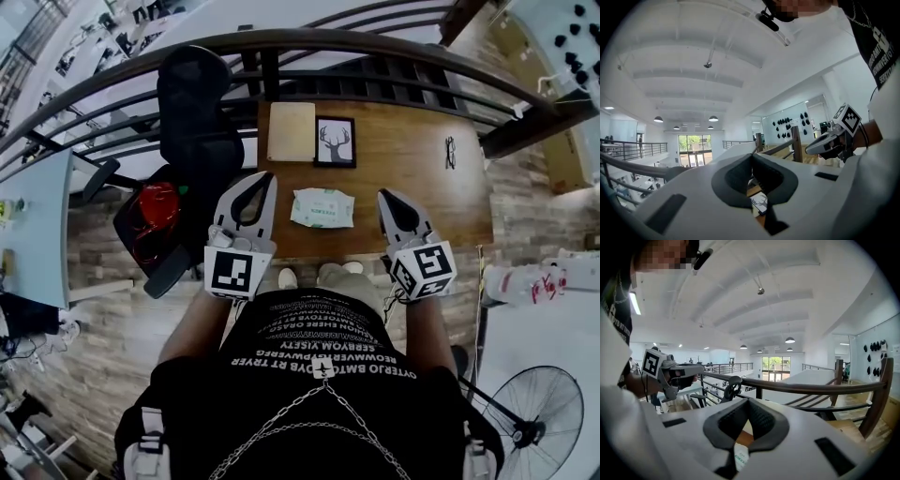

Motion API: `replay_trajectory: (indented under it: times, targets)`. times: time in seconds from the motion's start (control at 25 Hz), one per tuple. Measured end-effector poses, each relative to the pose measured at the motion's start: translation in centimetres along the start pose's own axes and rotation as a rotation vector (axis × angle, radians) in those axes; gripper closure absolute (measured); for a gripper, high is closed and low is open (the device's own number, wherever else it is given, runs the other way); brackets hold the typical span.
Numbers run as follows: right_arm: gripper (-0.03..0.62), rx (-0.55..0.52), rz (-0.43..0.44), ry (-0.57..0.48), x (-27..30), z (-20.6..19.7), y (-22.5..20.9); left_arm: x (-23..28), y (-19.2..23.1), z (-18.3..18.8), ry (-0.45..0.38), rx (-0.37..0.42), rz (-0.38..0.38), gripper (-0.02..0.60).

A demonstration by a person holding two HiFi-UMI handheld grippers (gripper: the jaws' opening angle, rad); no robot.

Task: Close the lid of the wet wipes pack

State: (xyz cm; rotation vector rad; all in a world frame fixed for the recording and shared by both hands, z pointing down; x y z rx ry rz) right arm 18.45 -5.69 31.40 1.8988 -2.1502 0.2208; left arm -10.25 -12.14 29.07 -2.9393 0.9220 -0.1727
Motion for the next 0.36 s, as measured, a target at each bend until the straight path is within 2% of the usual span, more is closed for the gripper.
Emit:
replay_trajectory:
  times: [0.36]
  targets:
    - [0.580, 0.002, 0.051, 0.010, 2.2, -0.5, -3.4, 4.3, -1.3, -0.4, 0.031, -0.015, 0.016, 0.554]
Point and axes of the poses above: the fingertips, and each gripper's own axes: x forward along the fingers, y to its left, z out of its top, the point moved 10 cm from there along -x, backward along the fingers, and after that the axes turned 13 degrees about -z, right-handed, at the moved point
